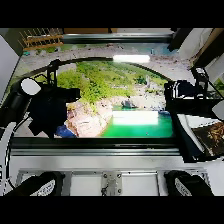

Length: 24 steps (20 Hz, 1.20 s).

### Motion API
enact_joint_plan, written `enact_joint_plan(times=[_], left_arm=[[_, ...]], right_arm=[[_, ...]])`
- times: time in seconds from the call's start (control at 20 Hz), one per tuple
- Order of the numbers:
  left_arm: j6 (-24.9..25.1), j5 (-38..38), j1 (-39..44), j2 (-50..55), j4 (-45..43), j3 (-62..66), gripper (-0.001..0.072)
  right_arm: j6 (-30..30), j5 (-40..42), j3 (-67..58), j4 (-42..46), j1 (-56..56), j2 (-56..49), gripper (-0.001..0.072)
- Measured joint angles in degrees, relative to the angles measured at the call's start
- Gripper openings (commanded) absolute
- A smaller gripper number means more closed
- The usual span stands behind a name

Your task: Fold the clothes and pants, and hang the long-sleeved shirts on hangers.

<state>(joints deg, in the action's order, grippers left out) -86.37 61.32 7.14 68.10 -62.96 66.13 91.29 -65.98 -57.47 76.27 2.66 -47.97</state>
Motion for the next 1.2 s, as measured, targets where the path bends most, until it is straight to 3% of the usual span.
enact_joint_plan(times=[0.7, 0.75, 0.8, 0.85, 1.0, 1.2], left_arm=[[0.00, -0.02, 0.00, 0.00, 0.00, 0.00, 0.0013], [0.00, -0.02, 0.00, 0.00, 0.02, 0.00, 0.0047], [0.09, -0.15, -0.02, 0.00, -0.07, 0.00, 0.0413], [0.44, -0.61, -0.17, 0.00, -0.48, 0.09, 0.0720], [2.08, -2.01, -1.92, 0.24, -6.32, 1.90, 0.0710], [2.84, -1.09, -5.51, 3.65, -21.31, 5.44, 0.0709]], right_arm=[[0.00, 0.00, 0.00, 0.02, 0.00, 0.00, 0.0019], [0.00, 0.00, 0.00, 0.02, 0.00, 0.00, 0.0019], [0.02, 0.00, 0.00, 0.02, 0.00, 0.00, 0.0019], [0.00, 0.00, 0.00, 0.00, 0.00, 0.00, 0.0019], [0.00, 0.00, 0.00, 0.00, 0.00, 0.00, 0.0019], [0.00, 0.00, 0.00, 0.00, 0.00, 0.00, 0.0019]])
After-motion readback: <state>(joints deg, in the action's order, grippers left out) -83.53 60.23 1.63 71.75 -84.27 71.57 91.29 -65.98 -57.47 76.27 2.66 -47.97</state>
